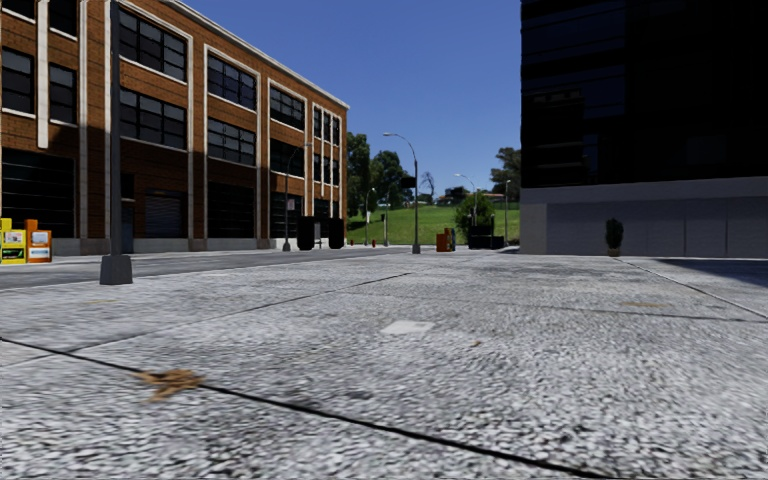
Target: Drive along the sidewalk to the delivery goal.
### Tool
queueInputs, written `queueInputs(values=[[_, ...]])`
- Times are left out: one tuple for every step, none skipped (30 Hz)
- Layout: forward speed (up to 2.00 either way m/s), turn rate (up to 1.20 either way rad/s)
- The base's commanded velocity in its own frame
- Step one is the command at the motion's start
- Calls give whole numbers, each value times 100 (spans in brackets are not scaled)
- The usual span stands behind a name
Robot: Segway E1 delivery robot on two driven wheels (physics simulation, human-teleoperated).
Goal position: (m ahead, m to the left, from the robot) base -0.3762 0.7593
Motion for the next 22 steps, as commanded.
queueInputs(values=[[0, 0], [0, 0], [0, 0], [0, 0], [0, 0], [0, 0], [0, 0], [0, 0], [0, 0], [0, 0], [0, 0], [0, 0], [0, 0], [0, 0], [0, 0], [0, 0], [0, 0], [0, 0], [0, 0], [0, 0], [0, 0], [0, 0]])
